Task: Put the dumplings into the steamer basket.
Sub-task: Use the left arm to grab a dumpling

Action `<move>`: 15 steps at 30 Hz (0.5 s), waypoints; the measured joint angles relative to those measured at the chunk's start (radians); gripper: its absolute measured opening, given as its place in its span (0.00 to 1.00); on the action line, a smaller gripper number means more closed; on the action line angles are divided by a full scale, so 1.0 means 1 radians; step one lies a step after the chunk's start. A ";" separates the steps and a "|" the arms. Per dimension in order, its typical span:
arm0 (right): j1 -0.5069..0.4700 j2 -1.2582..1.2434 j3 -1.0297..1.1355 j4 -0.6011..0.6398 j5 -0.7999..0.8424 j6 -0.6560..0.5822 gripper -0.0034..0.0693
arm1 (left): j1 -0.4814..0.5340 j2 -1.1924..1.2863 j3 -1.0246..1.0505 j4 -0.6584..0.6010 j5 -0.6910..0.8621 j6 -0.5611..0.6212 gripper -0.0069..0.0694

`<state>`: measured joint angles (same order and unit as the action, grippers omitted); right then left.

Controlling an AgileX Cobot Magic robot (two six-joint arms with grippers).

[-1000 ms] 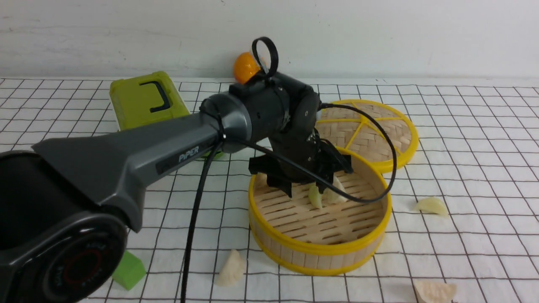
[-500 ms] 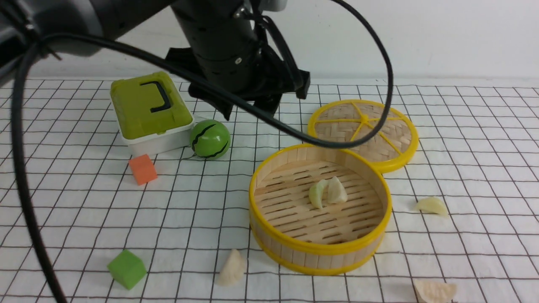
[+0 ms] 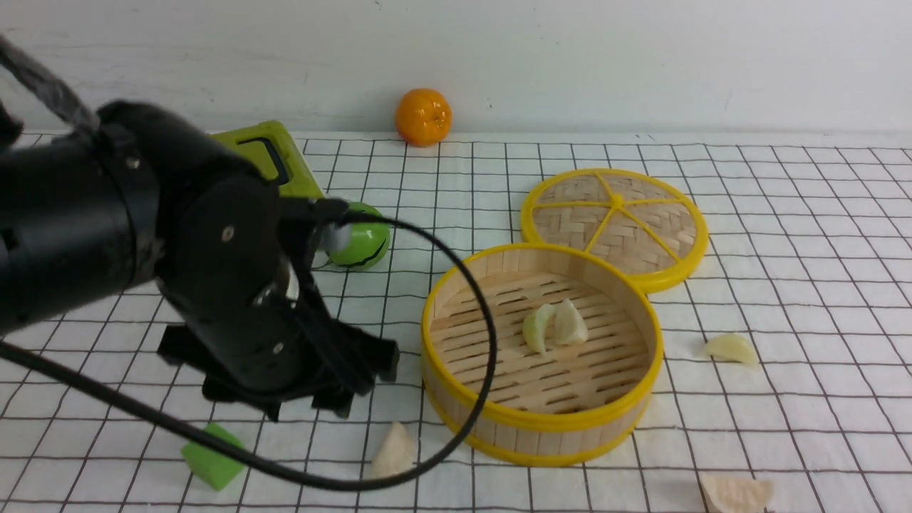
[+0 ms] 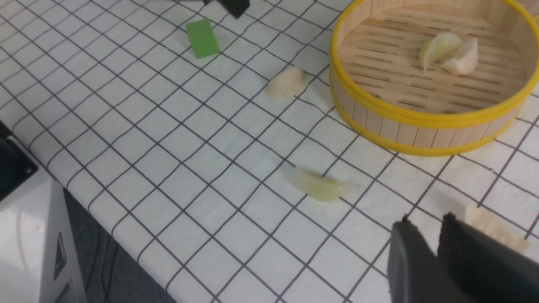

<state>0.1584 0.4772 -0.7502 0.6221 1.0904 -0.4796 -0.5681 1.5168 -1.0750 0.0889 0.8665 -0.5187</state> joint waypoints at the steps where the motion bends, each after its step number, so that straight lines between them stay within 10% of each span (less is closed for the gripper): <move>1: 0.000 0.000 0.000 0.000 0.000 0.000 0.20 | 0.006 0.005 0.032 -0.021 -0.041 0.014 0.67; 15: 0.000 0.000 0.000 0.000 0.000 0.000 0.21 | 0.007 0.134 0.093 -0.110 -0.308 0.211 0.67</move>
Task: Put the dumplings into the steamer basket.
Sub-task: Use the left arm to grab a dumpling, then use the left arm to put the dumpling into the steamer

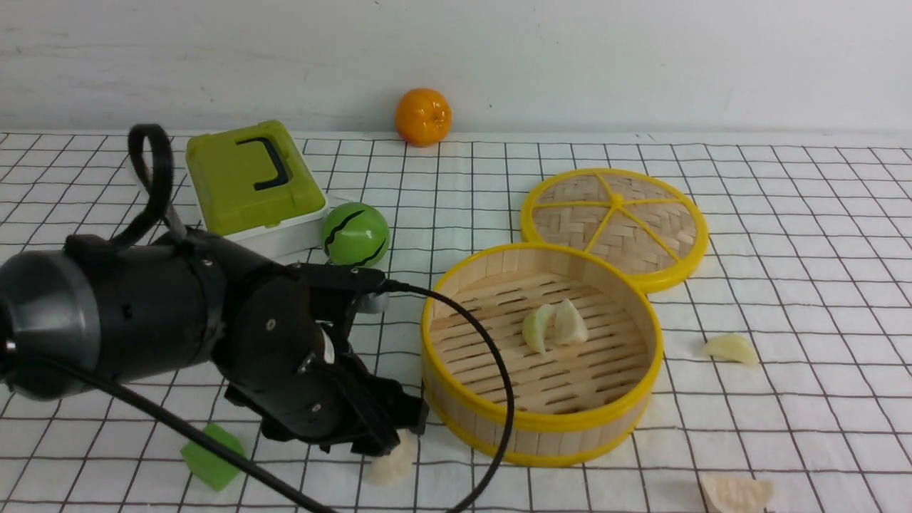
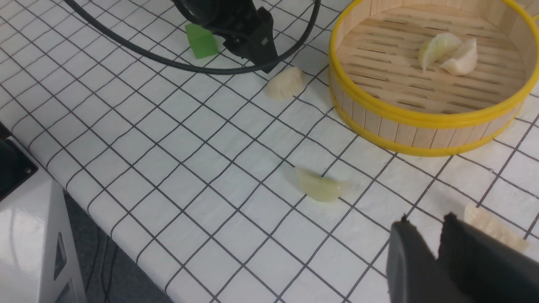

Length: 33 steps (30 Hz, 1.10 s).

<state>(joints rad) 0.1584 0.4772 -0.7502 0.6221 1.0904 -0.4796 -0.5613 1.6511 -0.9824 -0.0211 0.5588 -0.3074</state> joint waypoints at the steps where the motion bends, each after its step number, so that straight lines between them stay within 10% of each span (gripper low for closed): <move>1: 0.000 0.000 0.000 0.000 0.000 0.000 0.21 | 0.000 0.011 0.000 -0.009 -0.006 0.016 0.67; 15: 0.000 0.000 0.000 0.000 -0.001 0.000 0.22 | 0.000 0.125 0.000 -0.069 -0.063 0.132 0.64; 25: 0.000 0.000 0.000 0.000 -0.001 0.000 0.23 | 0.004 0.136 -0.008 -0.050 -0.070 0.134 0.31; 33: 0.000 0.000 0.000 0.000 -0.001 0.000 0.24 | 0.002 0.038 -0.120 -0.054 0.084 0.134 0.31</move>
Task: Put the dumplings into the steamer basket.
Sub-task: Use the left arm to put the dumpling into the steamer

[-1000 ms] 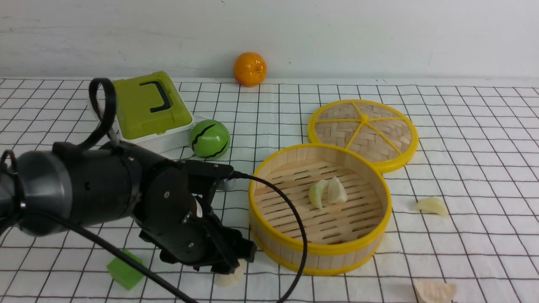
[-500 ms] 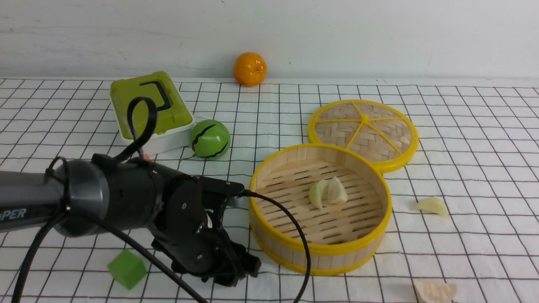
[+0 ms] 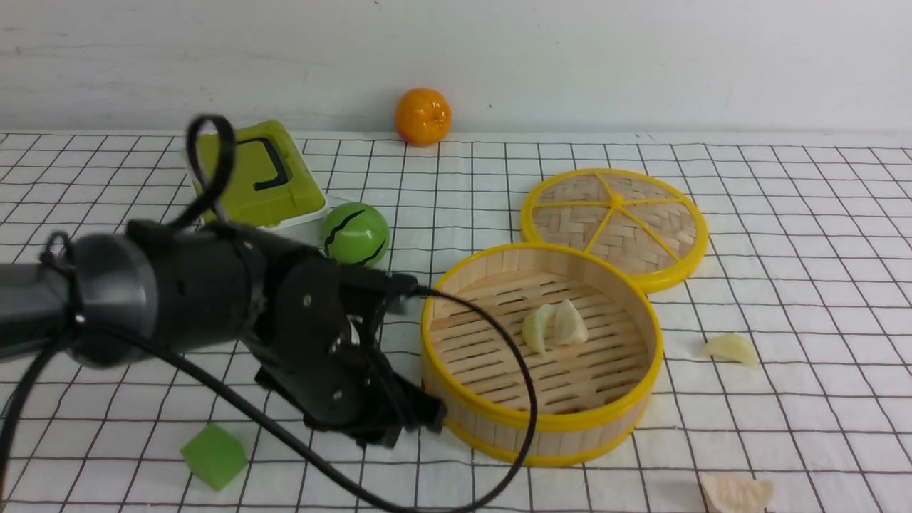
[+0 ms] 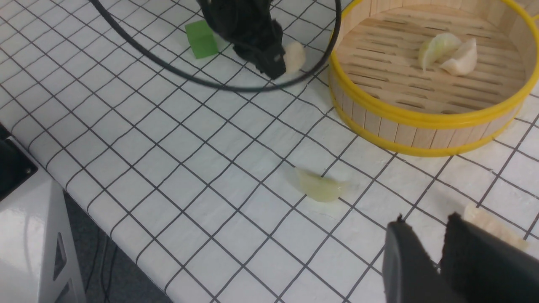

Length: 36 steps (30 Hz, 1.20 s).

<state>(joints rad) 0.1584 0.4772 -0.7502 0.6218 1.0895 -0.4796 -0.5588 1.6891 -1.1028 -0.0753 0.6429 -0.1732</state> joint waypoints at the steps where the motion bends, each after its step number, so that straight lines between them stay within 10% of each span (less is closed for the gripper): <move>1: 0.000 0.000 0.000 0.000 0.000 0.000 0.25 | 0.000 -0.020 -0.024 0.000 0.017 0.000 0.31; 22: 0.000 0.000 0.002 0.000 -0.030 0.000 0.26 | 0.000 0.254 -0.415 -0.250 0.008 -0.002 0.31; 36: 0.000 0.000 0.077 -0.019 -0.064 0.000 0.27 | 0.000 0.360 -0.438 -0.174 -0.077 -0.036 0.32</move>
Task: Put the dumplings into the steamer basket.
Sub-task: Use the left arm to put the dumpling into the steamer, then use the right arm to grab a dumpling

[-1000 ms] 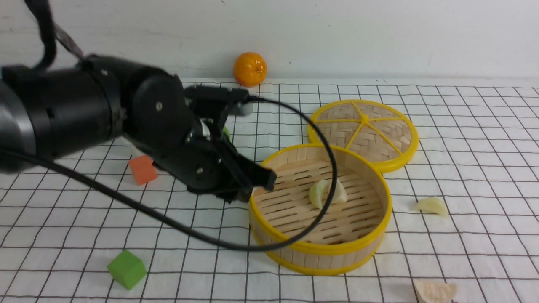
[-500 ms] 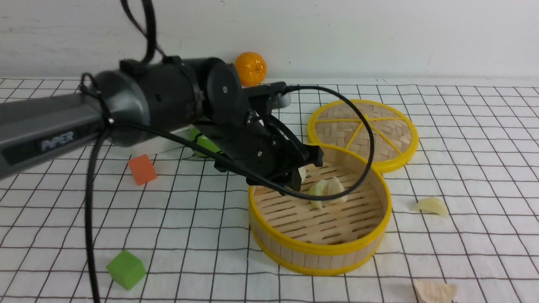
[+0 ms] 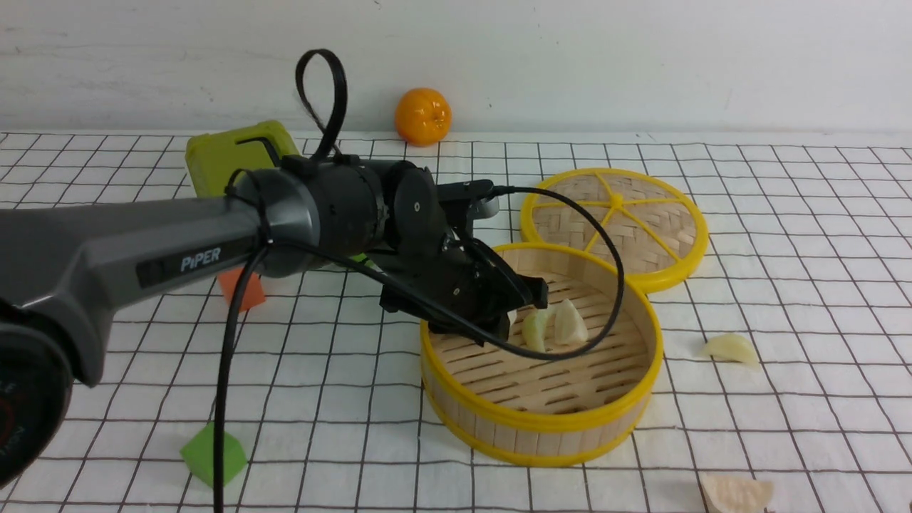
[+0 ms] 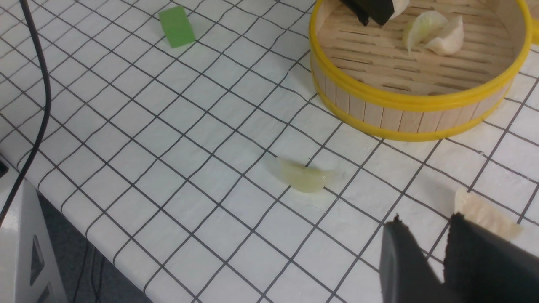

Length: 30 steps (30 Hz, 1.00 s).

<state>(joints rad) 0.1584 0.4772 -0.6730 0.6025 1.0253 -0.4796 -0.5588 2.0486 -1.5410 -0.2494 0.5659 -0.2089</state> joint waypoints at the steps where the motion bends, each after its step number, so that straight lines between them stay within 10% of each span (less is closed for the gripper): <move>1: 0.000 0.000 0.000 0.000 0.000 0.000 0.27 | 0.000 0.003 0.000 0.009 -0.004 -0.009 0.33; 15: 0.000 0.000 0.001 0.000 -0.003 0.000 0.29 | 0.000 -0.084 0.000 0.067 0.137 -0.002 0.63; 30: 0.004 0.272 -0.222 0.142 0.133 -0.109 0.11 | 0.000 -0.760 0.128 0.212 0.480 0.056 0.31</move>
<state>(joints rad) 0.1620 0.7496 -0.8950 0.7448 1.1585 -0.5882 -0.5588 1.2885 -1.4132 -0.0376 1.0462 -0.1524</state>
